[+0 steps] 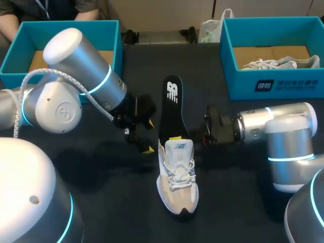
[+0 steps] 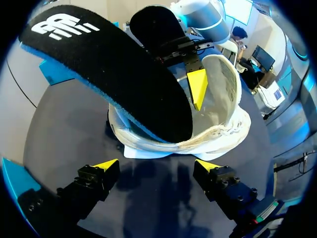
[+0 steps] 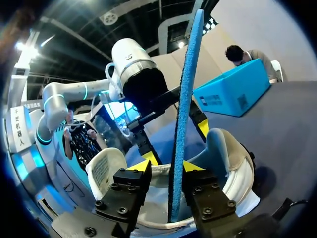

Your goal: Take the shoe out of the shoebox, open the shoe tongue, remove and reinsert the insole, then place the shoe into the shoebox

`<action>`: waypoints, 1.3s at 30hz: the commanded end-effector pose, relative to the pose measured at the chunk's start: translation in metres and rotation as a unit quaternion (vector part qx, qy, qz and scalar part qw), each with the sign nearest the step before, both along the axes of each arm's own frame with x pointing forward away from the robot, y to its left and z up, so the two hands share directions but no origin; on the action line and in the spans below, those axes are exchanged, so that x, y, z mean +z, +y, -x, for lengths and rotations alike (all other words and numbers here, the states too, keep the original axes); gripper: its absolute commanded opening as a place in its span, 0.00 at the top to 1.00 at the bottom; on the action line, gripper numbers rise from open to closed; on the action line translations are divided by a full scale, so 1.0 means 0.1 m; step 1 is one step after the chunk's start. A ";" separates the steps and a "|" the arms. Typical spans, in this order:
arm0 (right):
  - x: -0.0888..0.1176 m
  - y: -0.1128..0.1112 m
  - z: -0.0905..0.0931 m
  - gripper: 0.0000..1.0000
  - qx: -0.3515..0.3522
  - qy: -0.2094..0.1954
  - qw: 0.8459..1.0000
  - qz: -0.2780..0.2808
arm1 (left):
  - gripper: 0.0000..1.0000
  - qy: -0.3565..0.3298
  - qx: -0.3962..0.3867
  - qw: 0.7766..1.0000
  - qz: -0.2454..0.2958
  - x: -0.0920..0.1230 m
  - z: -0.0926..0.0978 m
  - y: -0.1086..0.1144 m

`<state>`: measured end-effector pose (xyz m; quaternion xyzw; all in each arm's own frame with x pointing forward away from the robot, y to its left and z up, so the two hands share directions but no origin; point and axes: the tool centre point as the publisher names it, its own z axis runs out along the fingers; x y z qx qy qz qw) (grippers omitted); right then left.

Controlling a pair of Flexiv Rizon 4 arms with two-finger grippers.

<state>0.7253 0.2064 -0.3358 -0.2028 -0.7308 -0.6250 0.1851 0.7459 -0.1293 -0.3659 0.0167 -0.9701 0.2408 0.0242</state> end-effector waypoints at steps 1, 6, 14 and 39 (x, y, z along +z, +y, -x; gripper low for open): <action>0.05 0.00 -0.01 0.59 0.001 -0.002 1.000 0.005 | 0.00 -0.001 0.000 1.000 -0.001 0.00 0.00 0.00; 0.09 0.01 -0.04 0.59 0.002 -0.009 1.000 0.006 | 0.00 -0.001 0.000 1.000 -0.001 0.00 0.00 0.00; 0.22 0.05 -0.16 0.63 0.002 -0.017 1.000 0.010 | 0.00 -0.001 0.000 1.000 -0.001 0.00 0.00 0.00; 0.05 0.06 -0.19 1.00 -0.036 0.033 0.999 0.004 | 0.00 -0.001 0.000 1.000 -0.001 0.00 0.00 0.00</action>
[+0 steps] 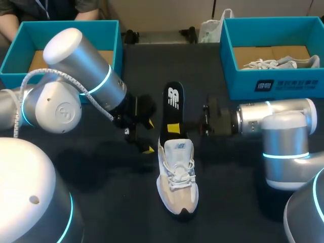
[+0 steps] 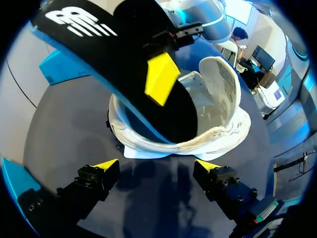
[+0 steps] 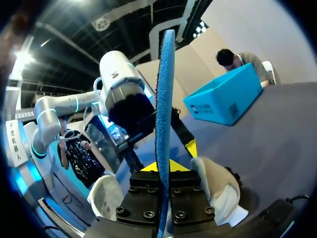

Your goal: Take the shoe out of the shoebox, open the shoe tongue, remove and reinsert the insole, then place the shoe into the shoebox

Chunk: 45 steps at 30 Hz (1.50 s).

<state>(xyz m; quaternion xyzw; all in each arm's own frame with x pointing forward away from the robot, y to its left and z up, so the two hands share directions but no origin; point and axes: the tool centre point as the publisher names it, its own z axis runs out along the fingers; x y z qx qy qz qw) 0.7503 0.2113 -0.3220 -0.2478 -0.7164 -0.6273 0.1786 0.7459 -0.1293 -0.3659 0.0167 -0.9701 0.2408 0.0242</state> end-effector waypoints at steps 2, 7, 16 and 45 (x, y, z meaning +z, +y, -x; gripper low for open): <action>-0.14 0.00 0.09 1.00 0.003 0.018 1.000 0.006 | 0.00 -0.001 0.000 1.000 -0.001 0.00 0.00 0.00; -0.32 -0.01 0.18 1.00 0.002 0.053 0.999 0.007 | 0.00 -0.001 0.000 1.000 -0.001 0.00 0.00 0.00; -0.36 -0.02 0.29 0.80 -0.003 0.072 0.997 0.009 | 0.00 -0.001 0.000 1.000 -0.001 0.00 0.00 0.00; -0.11 0.03 -0.03 1.00 -0.015 0.063 0.998 0.007 | 0.00 -0.001 0.000 1.000 -0.001 0.00 0.00 0.00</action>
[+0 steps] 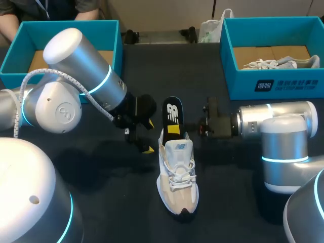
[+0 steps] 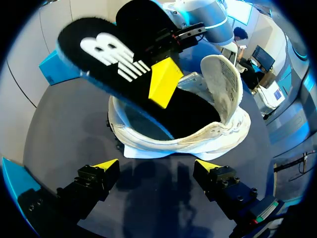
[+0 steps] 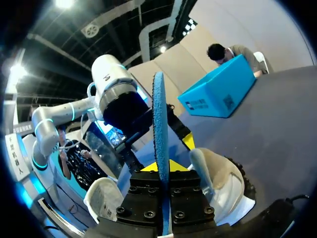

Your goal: Take the shoe out of the shoebox, open the shoe tongue, remove and reinsert the insole, then place the shoe into the shoebox

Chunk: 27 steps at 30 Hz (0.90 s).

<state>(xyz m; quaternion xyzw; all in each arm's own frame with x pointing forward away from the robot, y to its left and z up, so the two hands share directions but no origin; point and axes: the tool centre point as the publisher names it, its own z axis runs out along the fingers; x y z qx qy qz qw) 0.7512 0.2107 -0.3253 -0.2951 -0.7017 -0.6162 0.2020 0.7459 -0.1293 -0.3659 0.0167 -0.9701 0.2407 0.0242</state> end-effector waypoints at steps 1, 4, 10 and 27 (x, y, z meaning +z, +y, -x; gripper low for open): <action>-0.10 0.03 0.00 1.00 0.005 0.021 1.000 0.006 | 0.00 -0.001 0.000 1.000 -0.001 0.00 0.00 0.00; -0.17 0.02 0.07 1.00 0.003 0.036 0.999 0.007 | 0.00 -0.001 0.000 1.000 -0.001 0.00 0.00 0.00; -0.31 0.01 0.27 1.00 -0.006 0.070 0.998 0.002 | 0.00 -0.001 0.000 1.000 -0.001 0.00 0.00 0.00; -0.07 0.05 0.32 0.61 -0.017 0.024 1.000 0.009 | 0.00 -0.001 0.000 1.000 -0.001 0.00 0.00 0.00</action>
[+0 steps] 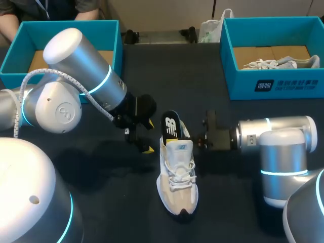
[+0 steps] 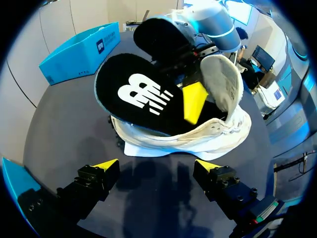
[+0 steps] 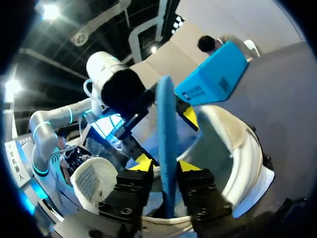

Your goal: Take the shoe out of the shoebox, open the shoe tongue, remove and reinsert the insole, then place the shoe into the shoebox

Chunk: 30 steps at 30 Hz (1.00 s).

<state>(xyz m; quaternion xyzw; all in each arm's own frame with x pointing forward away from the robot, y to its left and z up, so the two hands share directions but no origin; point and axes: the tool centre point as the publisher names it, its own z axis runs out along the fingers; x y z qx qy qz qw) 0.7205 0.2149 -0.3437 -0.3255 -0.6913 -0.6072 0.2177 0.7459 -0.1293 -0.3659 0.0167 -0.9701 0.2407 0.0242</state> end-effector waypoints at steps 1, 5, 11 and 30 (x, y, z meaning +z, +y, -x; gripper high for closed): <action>0.14 0.01 0.01 0.61 -0.003 -0.016 1.000 0.008 | 0.00 -0.001 0.000 1.000 -0.001 0.00 0.00 0.00; 0.22 0.01 -0.06 0.59 0.001 -0.030 0.999 0.012 | 0.00 -0.001 0.000 1.000 -0.001 0.00 0.00 0.00; 0.25 -0.01 -0.19 0.64 0.007 -0.036 0.999 0.007 | 0.00 -0.001 0.000 1.000 -0.001 0.00 0.00 0.00; -0.06 -0.01 0.01 1.00 0.012 0.034 0.999 -0.001 | 0.00 -0.001 0.000 1.000 -0.001 0.00 0.00 0.00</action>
